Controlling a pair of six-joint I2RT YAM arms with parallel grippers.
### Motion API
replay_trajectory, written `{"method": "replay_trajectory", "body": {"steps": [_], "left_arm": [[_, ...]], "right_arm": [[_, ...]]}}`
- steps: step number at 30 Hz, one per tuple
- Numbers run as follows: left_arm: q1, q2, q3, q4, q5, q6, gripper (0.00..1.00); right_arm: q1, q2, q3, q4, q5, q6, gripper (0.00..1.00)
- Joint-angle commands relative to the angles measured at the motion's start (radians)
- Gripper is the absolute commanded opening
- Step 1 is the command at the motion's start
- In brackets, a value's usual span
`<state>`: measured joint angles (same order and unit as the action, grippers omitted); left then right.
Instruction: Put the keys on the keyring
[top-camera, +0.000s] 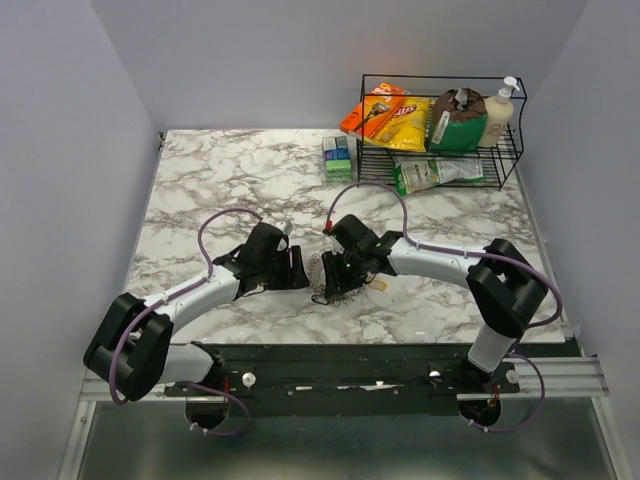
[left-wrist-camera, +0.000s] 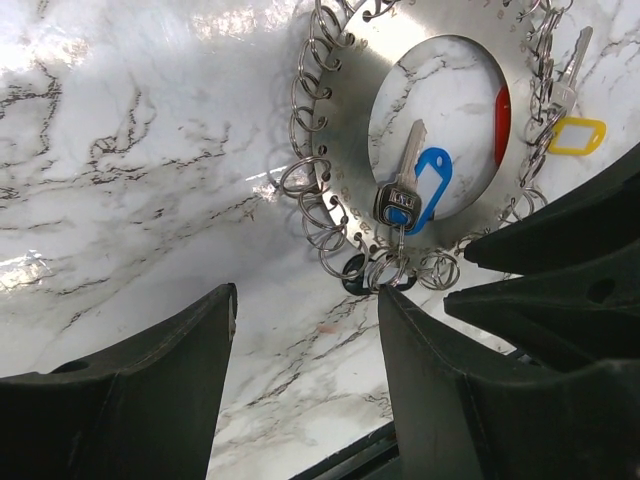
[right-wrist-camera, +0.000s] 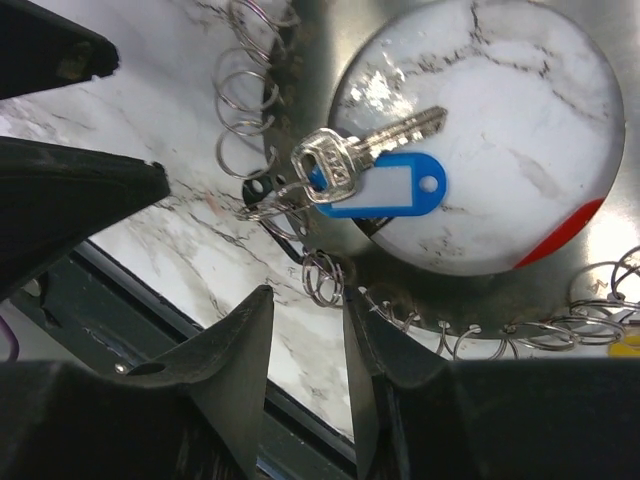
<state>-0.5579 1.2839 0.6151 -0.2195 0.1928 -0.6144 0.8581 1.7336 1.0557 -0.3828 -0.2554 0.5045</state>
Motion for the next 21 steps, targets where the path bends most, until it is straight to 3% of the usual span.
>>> {"method": "replay_trajectory", "body": {"steps": [1, 10, 21], "left_arm": [[0.027, -0.015, 0.025, 0.018, 0.011, 0.001, 0.67], [0.110, -0.026, -0.017, 0.077, 0.115, -0.028, 0.66], [0.366, -0.040, -0.155, 0.262, 0.404, -0.136, 0.66]], "right_arm": [[0.007, 0.003, 0.084, 0.016, 0.019, -0.072, 0.43], [0.007, 0.066, 0.171, 0.004, -0.002, -0.156, 0.43], [0.041, 0.129, 0.265, -0.036, -0.022, -0.288, 0.43]]}}
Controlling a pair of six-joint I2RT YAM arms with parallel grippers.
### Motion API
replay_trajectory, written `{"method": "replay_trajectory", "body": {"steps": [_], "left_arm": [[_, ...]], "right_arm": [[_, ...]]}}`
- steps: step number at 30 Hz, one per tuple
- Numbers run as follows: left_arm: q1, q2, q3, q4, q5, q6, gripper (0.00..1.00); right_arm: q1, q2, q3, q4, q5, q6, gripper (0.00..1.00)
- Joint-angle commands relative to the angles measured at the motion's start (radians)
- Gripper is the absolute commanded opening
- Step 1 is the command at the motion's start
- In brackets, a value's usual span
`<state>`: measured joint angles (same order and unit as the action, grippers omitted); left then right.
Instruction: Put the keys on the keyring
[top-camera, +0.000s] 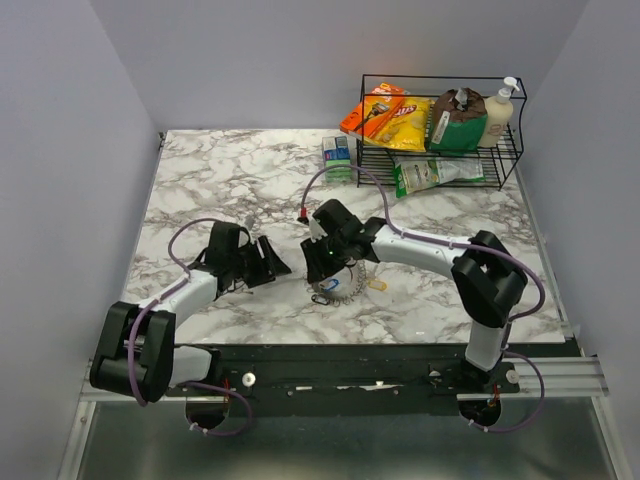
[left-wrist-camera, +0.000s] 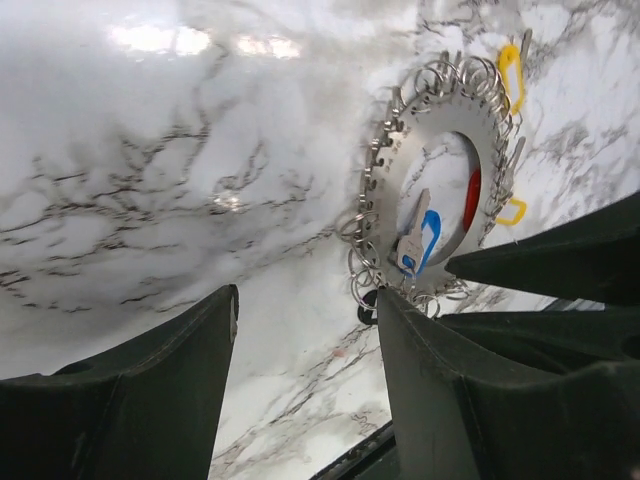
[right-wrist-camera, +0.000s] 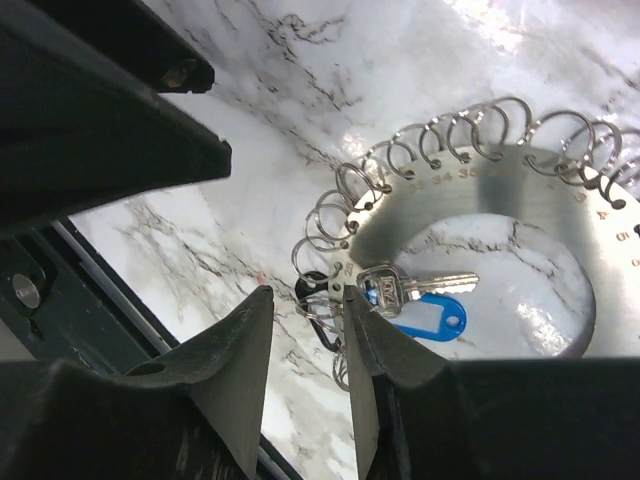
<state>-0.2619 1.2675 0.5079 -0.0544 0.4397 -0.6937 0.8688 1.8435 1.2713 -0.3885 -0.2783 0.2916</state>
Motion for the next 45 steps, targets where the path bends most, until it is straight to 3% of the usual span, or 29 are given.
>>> {"method": "replay_trajectory", "body": {"steps": [1, 19, 40, 45], "left_arm": [[0.094, -0.028, -0.057, 0.096, 0.162, -0.056, 0.66], [0.139, -0.045, -0.104, 0.130, 0.194, -0.061, 0.66], [0.139, -0.049, -0.109, 0.126, 0.185, -0.055, 0.66], [0.139, -0.051, -0.109, 0.125, 0.179, -0.052, 0.66]], "right_arm": [[0.042, 0.025, 0.063, -0.038, 0.008, -0.091, 0.43], [0.157, 0.118, 0.158, -0.167, 0.274, -0.174, 0.41], [0.184, 0.166, 0.146, -0.159, 0.274, -0.178, 0.40], [0.187, 0.180, 0.151, -0.174, 0.333, -0.170, 0.40]]}}
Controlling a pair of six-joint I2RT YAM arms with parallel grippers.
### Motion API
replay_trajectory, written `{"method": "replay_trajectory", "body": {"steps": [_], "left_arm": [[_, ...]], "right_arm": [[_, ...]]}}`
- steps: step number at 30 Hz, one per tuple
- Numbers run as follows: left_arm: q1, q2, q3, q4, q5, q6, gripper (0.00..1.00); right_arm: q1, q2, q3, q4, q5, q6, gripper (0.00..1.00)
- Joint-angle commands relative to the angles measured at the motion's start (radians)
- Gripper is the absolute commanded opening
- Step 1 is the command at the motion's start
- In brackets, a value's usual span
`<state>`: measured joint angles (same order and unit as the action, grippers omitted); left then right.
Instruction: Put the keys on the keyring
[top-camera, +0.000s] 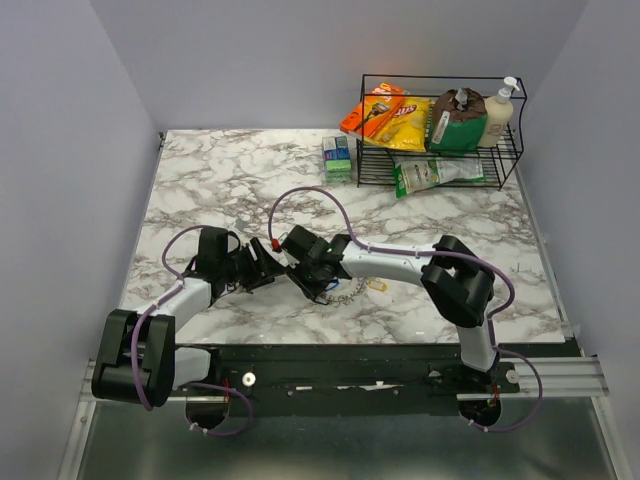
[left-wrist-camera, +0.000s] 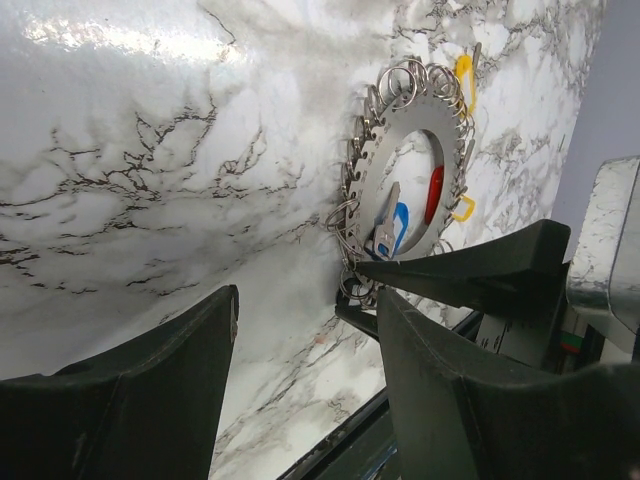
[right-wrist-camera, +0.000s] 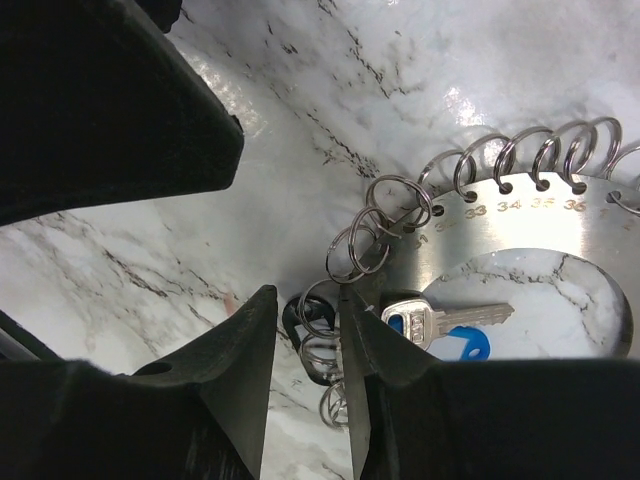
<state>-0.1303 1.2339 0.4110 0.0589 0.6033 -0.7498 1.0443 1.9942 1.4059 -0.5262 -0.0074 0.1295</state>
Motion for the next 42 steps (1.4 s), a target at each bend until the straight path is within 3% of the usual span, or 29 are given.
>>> {"method": "replay_trajectory", "body": {"steps": [1, 9, 28, 42], "left_arm": [[0.008, -0.022, -0.014, 0.010, 0.012, 0.004, 0.66], [0.008, -0.033, -0.014, 0.004, 0.007, 0.009, 0.66], [0.003, -0.051, -0.005, -0.031, -0.019, 0.026, 0.65], [-0.172, -0.047, 0.086, -0.171, -0.210, 0.084, 0.63]], "right_arm": [[0.013, 0.032, 0.018, -0.038, 0.076, -0.005, 0.39], [0.013, 0.044, 0.027, -0.043, 0.144, -0.002, 0.29], [0.011, -0.100, 0.036, -0.026, 0.133, 0.047, 0.36], [-0.058, -0.109, -0.030, 0.012, 0.087, 0.128, 0.32]]}}
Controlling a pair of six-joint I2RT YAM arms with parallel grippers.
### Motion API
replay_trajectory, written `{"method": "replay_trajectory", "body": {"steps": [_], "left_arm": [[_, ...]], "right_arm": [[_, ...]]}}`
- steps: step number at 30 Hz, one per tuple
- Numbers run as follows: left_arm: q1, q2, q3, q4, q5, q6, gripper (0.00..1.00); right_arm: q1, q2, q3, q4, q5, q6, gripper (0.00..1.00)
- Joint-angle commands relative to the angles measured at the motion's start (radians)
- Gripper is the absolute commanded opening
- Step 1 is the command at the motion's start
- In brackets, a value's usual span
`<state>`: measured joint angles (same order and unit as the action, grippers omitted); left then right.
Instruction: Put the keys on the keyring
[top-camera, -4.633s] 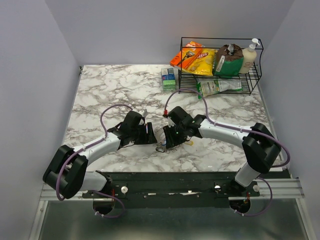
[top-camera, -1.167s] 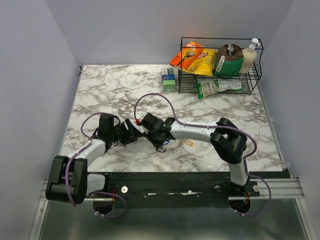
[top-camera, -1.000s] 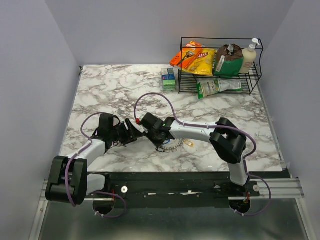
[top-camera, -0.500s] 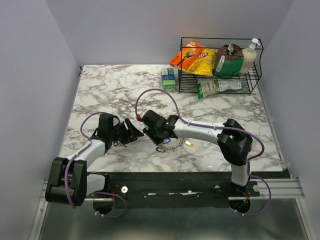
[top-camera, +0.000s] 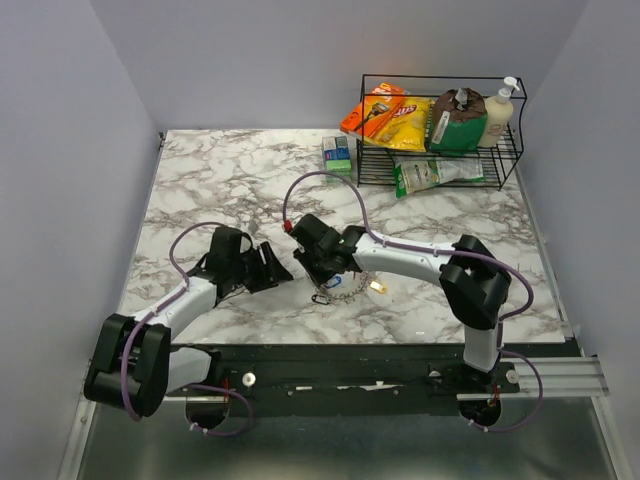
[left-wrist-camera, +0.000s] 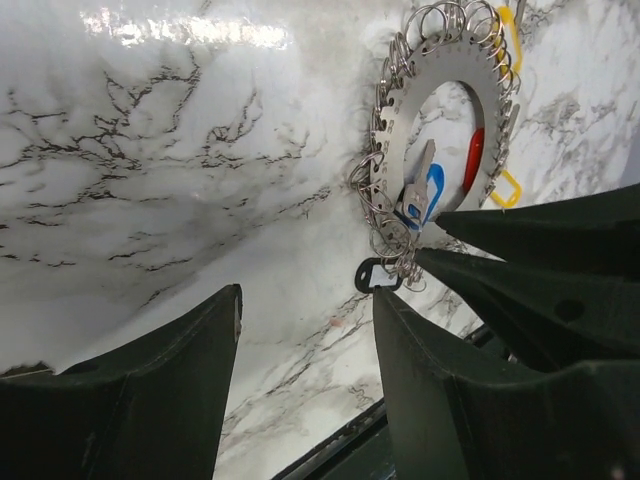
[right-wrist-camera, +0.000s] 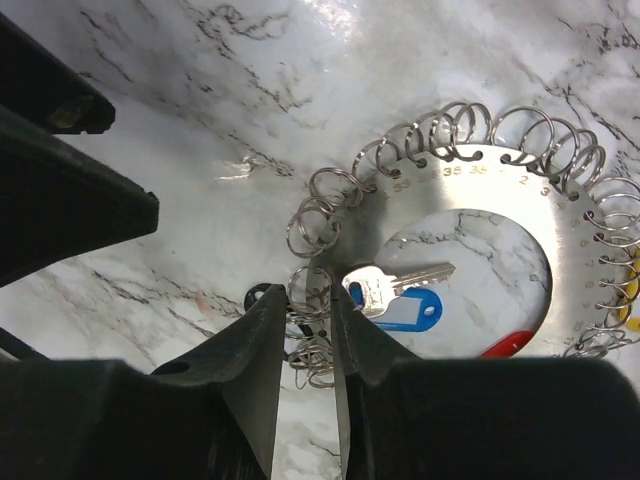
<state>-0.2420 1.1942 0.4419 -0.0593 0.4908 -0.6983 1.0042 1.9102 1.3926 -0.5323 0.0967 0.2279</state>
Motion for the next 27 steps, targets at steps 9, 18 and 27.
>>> {"method": "replay_trajectory", "body": {"steps": [9, 18, 27], "left_arm": [[-0.186, 0.064, 0.081, -0.001, -0.139, -0.015, 0.63], [-0.217, 0.091, 0.096, 0.009, -0.161, -0.021, 0.63], [-0.235, 0.119, 0.101, 0.024, -0.162, -0.029, 0.62]], "right_arm": [[-0.018, -0.005, -0.032, 0.026, -0.045, 0.014, 0.25], [-0.018, -0.005, -0.069, 0.041, -0.077, -0.009, 0.21], [-0.018, -0.017, -0.096, 0.040, -0.084, -0.012, 0.18]]}}
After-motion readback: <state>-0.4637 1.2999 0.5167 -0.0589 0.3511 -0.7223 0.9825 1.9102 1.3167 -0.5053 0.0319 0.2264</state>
